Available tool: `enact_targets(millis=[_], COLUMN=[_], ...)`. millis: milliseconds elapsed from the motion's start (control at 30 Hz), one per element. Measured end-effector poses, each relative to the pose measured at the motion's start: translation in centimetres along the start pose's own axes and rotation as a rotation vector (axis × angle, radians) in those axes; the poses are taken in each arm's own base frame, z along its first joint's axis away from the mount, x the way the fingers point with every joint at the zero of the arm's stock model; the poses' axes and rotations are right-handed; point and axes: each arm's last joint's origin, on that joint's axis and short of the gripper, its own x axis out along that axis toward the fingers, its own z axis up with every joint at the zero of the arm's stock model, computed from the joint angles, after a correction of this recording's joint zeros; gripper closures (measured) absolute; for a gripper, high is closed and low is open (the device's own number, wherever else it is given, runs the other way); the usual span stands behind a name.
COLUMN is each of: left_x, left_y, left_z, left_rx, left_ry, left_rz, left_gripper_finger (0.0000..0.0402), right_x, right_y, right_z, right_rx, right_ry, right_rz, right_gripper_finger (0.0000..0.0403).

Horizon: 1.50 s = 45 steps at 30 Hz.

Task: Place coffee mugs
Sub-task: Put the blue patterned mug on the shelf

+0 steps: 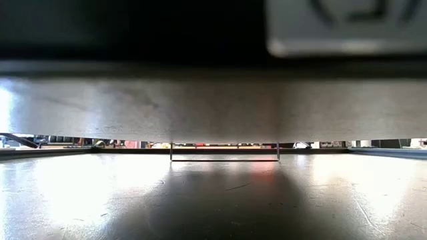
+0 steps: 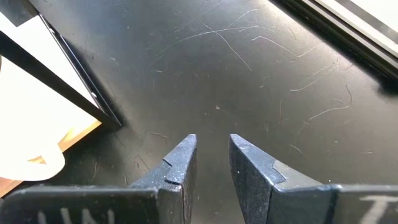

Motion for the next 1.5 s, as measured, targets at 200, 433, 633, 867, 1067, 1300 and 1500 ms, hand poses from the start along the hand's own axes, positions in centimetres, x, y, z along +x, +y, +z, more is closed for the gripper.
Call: enact_targets(millis=[200, 433, 633, 867, 1067, 1300, 1500], left_x=[-0.7, -1.3, -1.4, -1.6, -1.0, -0.3, 0.1], left_y=[-0.5, -0.9, -1.0, -1.5, -1.8, -2.4, -2.1], left_z=[1.0, 2.0, 2.7, 3.5, 3.8, 4.3, 4.7], left_rx=[0.007, 0.006, 0.041, 0.036, 0.035, 0.088, 0.082], left_ry=[-0.056, -0.114, -0.138, -0.189, -0.185, -0.166, -0.156], left_rz=[-0.065, -0.128, -0.169, -0.241, -0.255, -0.252, -0.238], left_gripper_finger=[0.0393, 0.0393, 0.0393, 0.0393, 0.0393, 0.0393, 0.0393], right_x=[0.0, 0.0, 0.0, 0.0, 0.0, 0.0, 0.0], right_y=[0.0, 0.0, 0.0, 0.0, 0.0, 0.0, 0.0], right_z=[0.0, 0.0, 0.0, 0.0, 0.0, 0.0, 0.0], right_rx=[0.000, 0.000, 0.000, 0.000, 0.000, 0.000, 0.000], right_ry=[0.000, 0.000, 0.000, 0.000, 0.000, 0.000, 0.000], right_rz=[0.000, 0.000, 0.000, 0.000, 0.000, 0.000, 0.000], right_gripper_finger=[0.0319, 0.0319, 0.0319, 0.0319, 0.0319, 0.0319, 0.0319])
